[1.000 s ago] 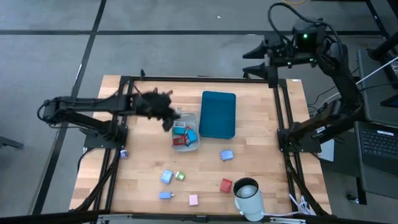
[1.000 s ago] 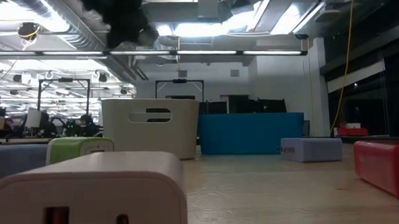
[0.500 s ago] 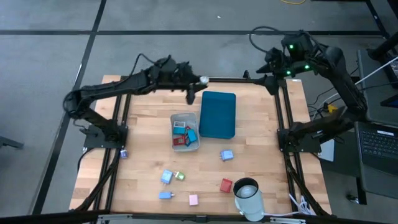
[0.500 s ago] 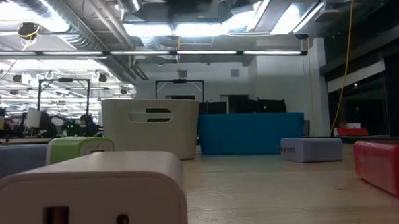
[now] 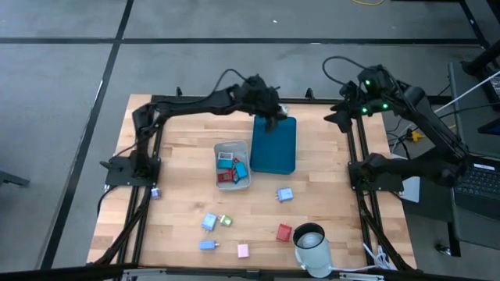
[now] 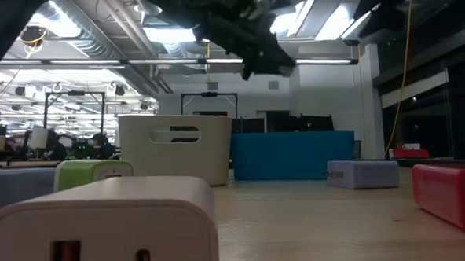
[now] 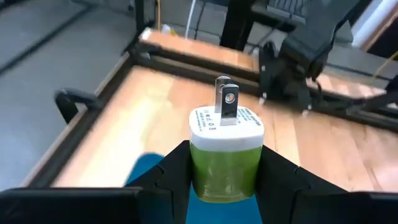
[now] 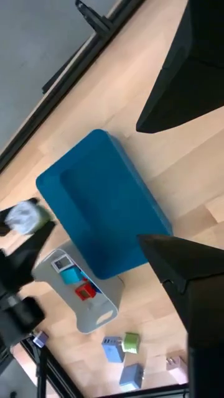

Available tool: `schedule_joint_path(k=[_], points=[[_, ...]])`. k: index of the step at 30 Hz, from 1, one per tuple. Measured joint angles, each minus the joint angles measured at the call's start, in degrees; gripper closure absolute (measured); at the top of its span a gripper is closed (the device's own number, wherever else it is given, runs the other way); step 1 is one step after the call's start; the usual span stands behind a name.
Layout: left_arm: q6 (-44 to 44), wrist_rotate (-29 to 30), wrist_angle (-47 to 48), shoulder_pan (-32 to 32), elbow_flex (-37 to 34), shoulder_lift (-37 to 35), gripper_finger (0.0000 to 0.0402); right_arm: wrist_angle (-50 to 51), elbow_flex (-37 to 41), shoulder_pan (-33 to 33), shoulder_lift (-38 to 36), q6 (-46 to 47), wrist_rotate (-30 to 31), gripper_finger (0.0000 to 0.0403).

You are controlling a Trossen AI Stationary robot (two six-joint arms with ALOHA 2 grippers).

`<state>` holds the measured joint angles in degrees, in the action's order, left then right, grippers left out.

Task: Pick & Place Office items
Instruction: Put the top green charger adapter into the blue bin, then put the green charger adapter into the blue bin

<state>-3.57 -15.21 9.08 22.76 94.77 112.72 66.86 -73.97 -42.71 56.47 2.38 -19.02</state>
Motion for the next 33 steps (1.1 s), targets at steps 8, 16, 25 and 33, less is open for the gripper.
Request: schedule_joint_path(k=[8, 16, 25, 33], points=[[3.37, -0.12, 11.25, -0.02, 0.54, 2.45, 0.0274, -2.27, 0.89, -0.25, -2.02, 0.17, -0.06, 0.0119], [2.62, 0.01, 8.48, 0.28, 0.59, 1.51, 0.0274, -4.7, 0.89, -0.23, -2.04, -0.03, -0.06, 0.0119], [2.83, 0.1, 8.66, -0.2, 0.54, 1.61, 0.0222, -4.67, 0.89, -0.23, -2.04, -0.05, -0.07, 0.0119], [2.4, 0.1, 7.26, -0.22, 0.54, 1.61, 0.0085, -4.67, 0.89, -0.23, -2.04, -0.1, -0.07, 0.0119]])
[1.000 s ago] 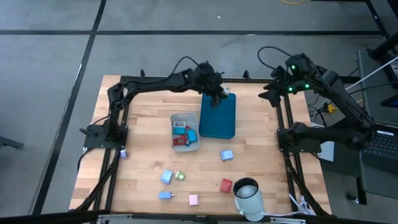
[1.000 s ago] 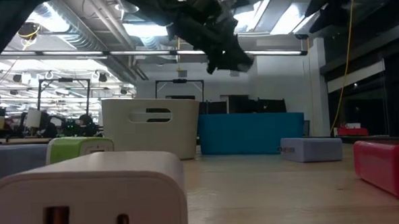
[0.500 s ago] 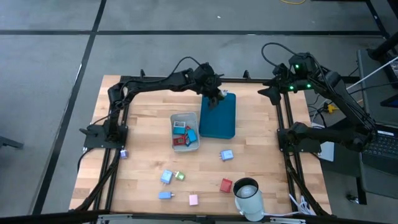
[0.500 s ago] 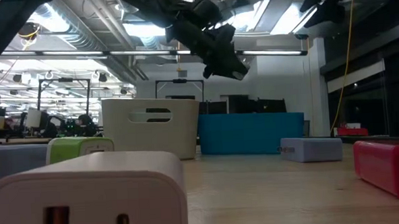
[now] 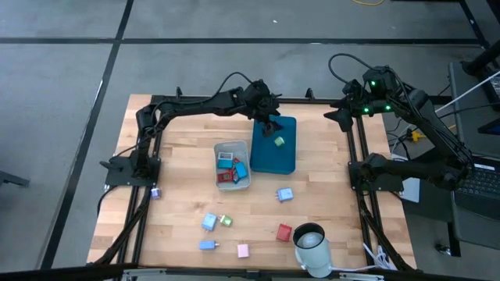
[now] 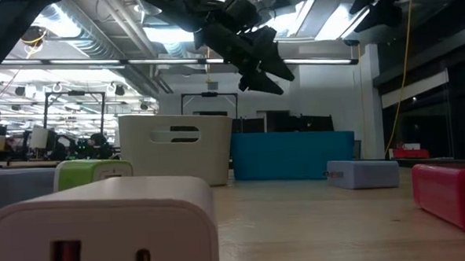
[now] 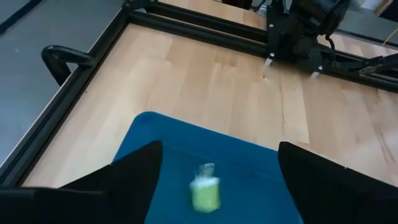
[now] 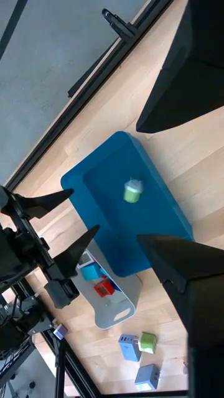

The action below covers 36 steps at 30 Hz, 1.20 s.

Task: Pick & Place Office items
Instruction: Put the green charger adapter into the blue bin

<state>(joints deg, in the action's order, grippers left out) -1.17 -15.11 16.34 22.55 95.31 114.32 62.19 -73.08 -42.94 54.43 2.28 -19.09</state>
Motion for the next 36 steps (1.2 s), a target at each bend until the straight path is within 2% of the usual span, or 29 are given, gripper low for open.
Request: schedule_joint_path(k=[9, 14, 18, 22, 27, 31, 36], points=[[-2.19, -0.09, 1.31, 0.04, 0.0, 0.0, 0.0091, 0.0, 0.0, 0.0, 0.0, -0.11, -0.02, 0.0119], [-0.89, 0.69, 8.5, -0.53, -0.03, -3.39, 0.01, 0.0, 0.0, 0.0, 0.0, -0.21, -0.41, 0.0119], [0.52, 1.69, 21.15, -2.7, 0.02, -8.08, 0.0104, -0.02, 0.0, 0.02, 0.0, -0.39, -1.12, 0.0119], [4.3, 10.29, 35.37, -6.47, 0.02, -13.11, 0.0104, -0.32, 0.0, 0.02, 0.0, -1.65, -1.55, 0.0119], [3.15, 16.62, 49.92, -11.25, -0.04, -18.58, 0.0104, -2.35, 0.0, 0.02, 0.07, -2.96, -3.07, 0.0119], [-2.65, 17.05, 53.45, -16.1, -0.21, -22.95, 0.0105, -4.15, 0.0, 0.02, 0.07, -3.25, -4.87, 0.0119], [-5.39, 17.64, 60.72, -24.6, -0.39, -23.36, 0.0104, -4.59, 0.0, 0.01, 0.07, -4.55, -7.46, 0.0119]])
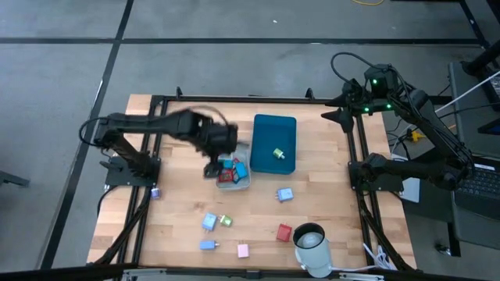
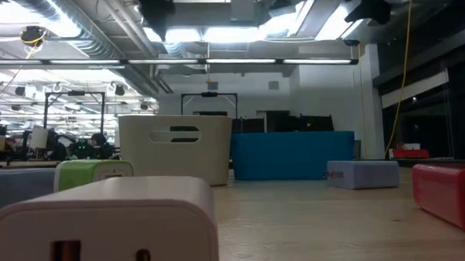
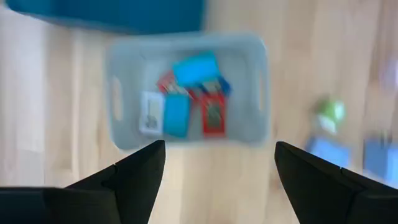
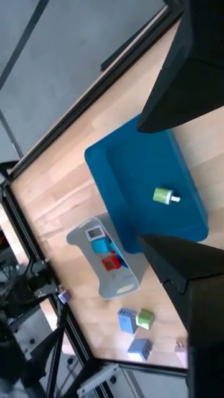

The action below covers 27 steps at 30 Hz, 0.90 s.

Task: Pick & Place Office items
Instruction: Put the green charger adapter into the blue bin

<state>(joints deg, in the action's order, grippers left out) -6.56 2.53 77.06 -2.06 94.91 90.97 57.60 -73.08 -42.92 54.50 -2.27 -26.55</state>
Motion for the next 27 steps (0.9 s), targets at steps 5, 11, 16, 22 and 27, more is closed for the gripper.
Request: schedule_joint_path(k=[5, 11, 16, 22, 27], points=[[-0.11, -1.48, -1.7, -8.64, -1.65, 2.94, 0.0108, -0.31, 0.0, 0.0, 0.0, -0.25, -1.63, 0.0119], [-2.72, -5.46, -9.79, -14.53, -4.91, 8.69, 0.0112, -1.5, 0.0, 0.01, 0.0, 0.14, -3.34, 0.0119], [-3.02, -6.84, -19.27, -18.53, -11.55, 12.43, 0.0115, -1.95, 0.0, 0.01, 0.0, 2.16, -3.11, 0.0119], [-6.68, -7.1, -31.25, -20.97, -17.04, 14.6, 0.0129, -2.31, 0.0, 0.01, 0.0, 5.35, -3.79, 0.0119], [-6.73, -6.73, -32.29, -22.09, -17.73, 16.38, 0.0135, -2.32, 0.0, -0.01, 0.0, 6.33, -4.34, 0.0119]])
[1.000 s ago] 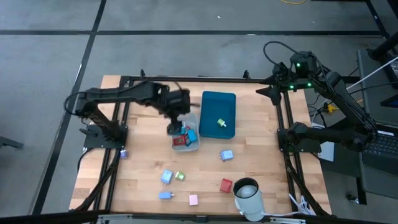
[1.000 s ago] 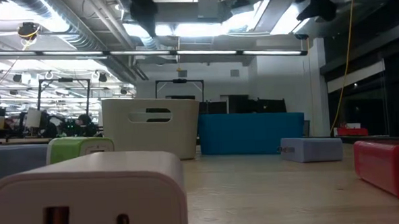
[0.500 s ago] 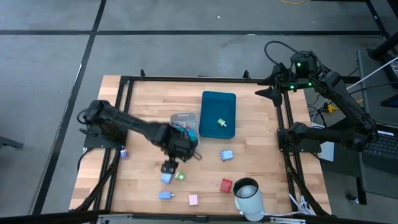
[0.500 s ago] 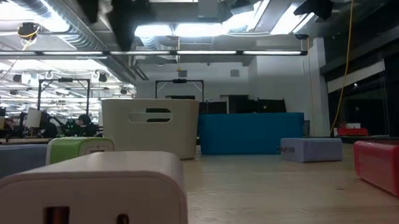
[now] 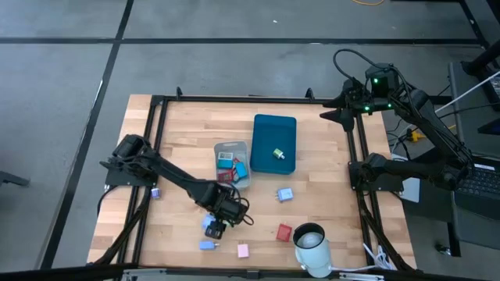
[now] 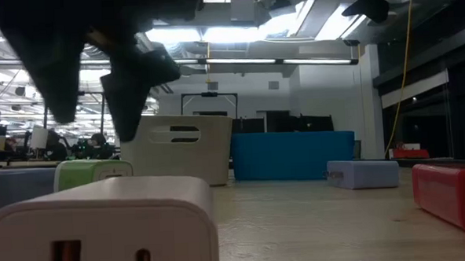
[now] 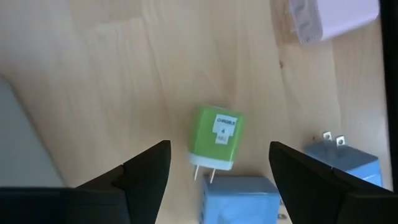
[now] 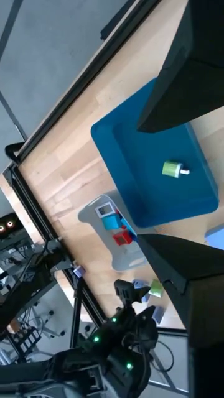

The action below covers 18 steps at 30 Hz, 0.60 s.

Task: Pick & Place Office items
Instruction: Put the green charger adapter into the blue bin

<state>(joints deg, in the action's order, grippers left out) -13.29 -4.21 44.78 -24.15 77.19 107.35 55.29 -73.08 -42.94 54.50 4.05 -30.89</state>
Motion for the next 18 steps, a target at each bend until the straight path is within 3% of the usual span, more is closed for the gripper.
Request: schedule_joint_path(k=[12, 18], points=[[-0.95, 1.11, -0.93, -0.93, -0.1, 6.56, 0.0138, 0.0, 0.0, 0.02, 0.0, 0.05, 0.46, 0.0119], [-3.0, 1.43, -3.73, -0.9, -0.09, 7.06, 0.0168, 0.0, 0.0, 0.02, 0.0, 0.02, 0.46, 0.0119]])
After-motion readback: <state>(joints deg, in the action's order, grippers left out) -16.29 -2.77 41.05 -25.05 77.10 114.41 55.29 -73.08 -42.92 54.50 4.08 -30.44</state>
